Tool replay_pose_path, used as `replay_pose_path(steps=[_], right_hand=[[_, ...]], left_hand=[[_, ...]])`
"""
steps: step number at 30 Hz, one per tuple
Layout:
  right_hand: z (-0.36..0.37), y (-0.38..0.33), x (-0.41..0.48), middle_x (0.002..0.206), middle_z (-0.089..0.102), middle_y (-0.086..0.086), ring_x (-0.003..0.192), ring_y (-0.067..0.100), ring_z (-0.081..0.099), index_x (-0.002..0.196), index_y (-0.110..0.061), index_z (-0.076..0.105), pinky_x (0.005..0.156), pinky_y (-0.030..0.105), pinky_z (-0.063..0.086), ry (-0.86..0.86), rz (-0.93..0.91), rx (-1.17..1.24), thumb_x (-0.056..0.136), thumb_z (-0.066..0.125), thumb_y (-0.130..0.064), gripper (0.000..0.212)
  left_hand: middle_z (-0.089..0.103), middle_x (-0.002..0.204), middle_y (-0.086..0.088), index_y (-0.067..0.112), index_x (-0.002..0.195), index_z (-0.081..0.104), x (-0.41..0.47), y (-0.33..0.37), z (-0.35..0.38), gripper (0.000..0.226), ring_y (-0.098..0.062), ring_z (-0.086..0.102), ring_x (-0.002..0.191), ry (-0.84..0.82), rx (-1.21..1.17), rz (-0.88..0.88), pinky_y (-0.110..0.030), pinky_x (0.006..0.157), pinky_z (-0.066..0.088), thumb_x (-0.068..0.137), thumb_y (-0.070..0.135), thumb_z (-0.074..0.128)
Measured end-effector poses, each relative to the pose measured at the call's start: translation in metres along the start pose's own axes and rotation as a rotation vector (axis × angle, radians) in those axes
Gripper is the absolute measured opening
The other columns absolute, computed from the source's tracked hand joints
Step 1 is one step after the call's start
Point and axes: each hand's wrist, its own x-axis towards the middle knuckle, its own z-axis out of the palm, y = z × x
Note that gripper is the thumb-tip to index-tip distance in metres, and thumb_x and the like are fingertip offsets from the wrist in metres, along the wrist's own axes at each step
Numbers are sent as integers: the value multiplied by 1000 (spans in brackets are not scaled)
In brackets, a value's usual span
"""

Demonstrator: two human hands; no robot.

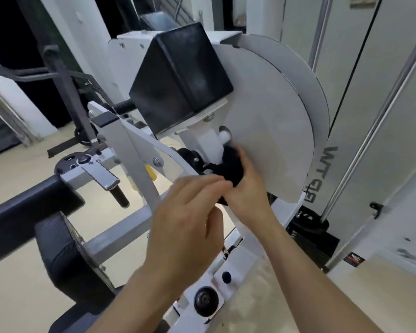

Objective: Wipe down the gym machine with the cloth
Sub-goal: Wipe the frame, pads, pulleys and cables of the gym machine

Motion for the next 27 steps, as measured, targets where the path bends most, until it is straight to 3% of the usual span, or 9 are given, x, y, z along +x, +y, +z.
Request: replay_pose_path(steps=[2, 6, 11, 14, 17, 20, 23, 25, 27], right_hand=[[-8, 14, -12, 91, 70, -17, 90, 1, 65, 102, -37, 60, 79, 25, 53, 7, 89, -141, 71, 81, -32, 37], [-15, 19, -14, 80, 70, -16, 81, 2, 66, 88, -31, 65, 64, 12, 48, 12, 178, -158, 71, 83, -25, 26], [0, -41, 36, 74, 72, -12, 69, 3, 68, 78, -31, 72, 62, 18, 51, 164, -63, 172, 79, 72, -13, 18], [18, -44, 30, 73, 68, -14, 68, 1, 62, 90, -25, 70, 63, 16, 48, 156, -179, 81, 84, 65, -9, 18], [1, -13, -2, 77, 66, -20, 75, 0, 62, 109, -22, 69, 65, 11, 44, 122, -146, -185, 83, 55, -2, 35], [-26, -5, -9, 70, 66, -9, 69, 15, 62, 94, -24, 69, 59, 24, 43, 53, -43, -476, 84, 54, -4, 27], [-15, -36, 15, 68, 64, -13, 65, 5, 59, 84, -31, 61, 54, 15, 40, 110, -217, -408, 81, 55, -18, 15], [7, -51, 27, 75, 63, -18, 72, -1, 59, 93, -28, 61, 63, 9, 41, 155, -310, -288, 79, 53, -5, 28], [16, -49, 23, 89, 68, -11, 83, 1, 61, 105, -17, 63, 74, 16, 47, 126, -247, -264, 79, 51, 6, 37]], left_hand=[[69, 104, -3, 8, 101, 74, 25, -19, -5, 29, -22, 59, 97, 69, 113, 43, -25, 83, 44, 83, 0, 52], [66, 100, -4, 8, 94, 72, 48, -54, 9, 23, -26, 54, 94, -71, 210, 36, -39, 84, 45, 90, 10, 49], [62, 104, -5, 6, 96, 64, 41, -68, 28, 21, -25, 51, 91, 52, 113, 44, -34, 85, 40, 88, 10, 45], [59, 116, -7, 4, 105, 61, 41, -69, 31, 26, -27, 52, 101, 60, 72, 36, -34, 93, 38, 89, 13, 43], [58, 117, -6, 7, 105, 61, 43, -69, 31, 28, -27, 52, 107, 45, 75, 42, -38, 95, 38, 89, 16, 40], [59, 115, -7, 8, 103, 63, 43, -69, 32, 30, -27, 52, 108, 49, 77, 36, -38, 97, 36, 88, 16, 38], [59, 115, -6, 9, 103, 63, 41, -71, 35, 30, -26, 51, 107, 76, 68, 31, -36, 98, 35, 86, 15, 39], [60, 114, -4, 9, 103, 63, 41, -71, 36, 29, -25, 50, 105, 84, 59, 29, -35, 98, 35, 86, 14, 40], [61, 111, -4, 9, 99, 63, 41, -70, 36, 28, -26, 51, 102, 84, 54, 40, -35, 97, 35, 86, 14, 39]])
